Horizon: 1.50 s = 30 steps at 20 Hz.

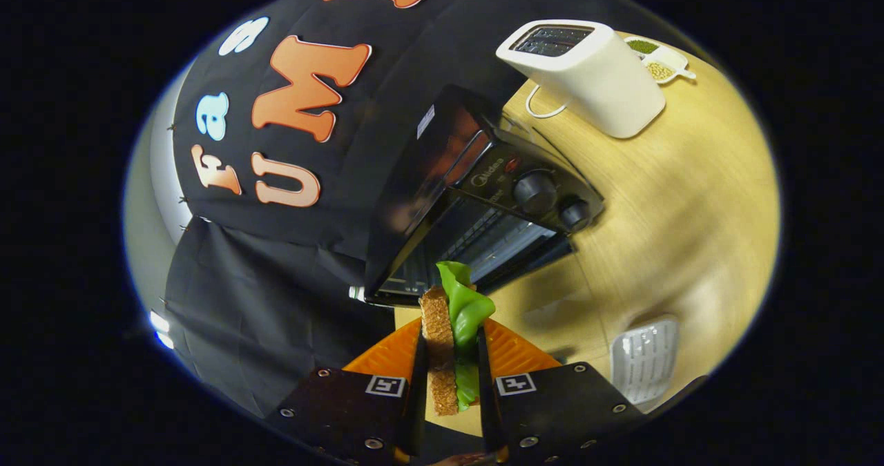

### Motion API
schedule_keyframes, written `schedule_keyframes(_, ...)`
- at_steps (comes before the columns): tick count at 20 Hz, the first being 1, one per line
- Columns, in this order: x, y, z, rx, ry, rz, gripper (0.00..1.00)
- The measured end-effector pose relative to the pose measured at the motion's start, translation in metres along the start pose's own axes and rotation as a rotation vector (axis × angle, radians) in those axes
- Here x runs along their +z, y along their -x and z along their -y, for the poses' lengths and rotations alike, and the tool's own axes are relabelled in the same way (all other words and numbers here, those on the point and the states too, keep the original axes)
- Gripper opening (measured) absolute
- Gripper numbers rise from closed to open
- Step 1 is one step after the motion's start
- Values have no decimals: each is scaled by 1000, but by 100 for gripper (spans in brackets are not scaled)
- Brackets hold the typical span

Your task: Open the toaster oven, put the food inside, and close the toaster oven door.

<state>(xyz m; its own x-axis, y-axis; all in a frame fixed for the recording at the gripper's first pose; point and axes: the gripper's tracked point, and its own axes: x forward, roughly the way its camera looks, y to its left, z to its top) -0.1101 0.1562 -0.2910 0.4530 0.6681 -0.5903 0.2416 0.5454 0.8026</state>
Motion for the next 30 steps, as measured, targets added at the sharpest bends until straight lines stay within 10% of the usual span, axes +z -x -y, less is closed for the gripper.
schedule_keyframes(12,21,-99,-14,85,-135,230,33)
schedule_keyframes(21,47,-137,7,-47,-53,434,35)
schedule_keyframes(30,55,-107,23,-298,334,436,93)
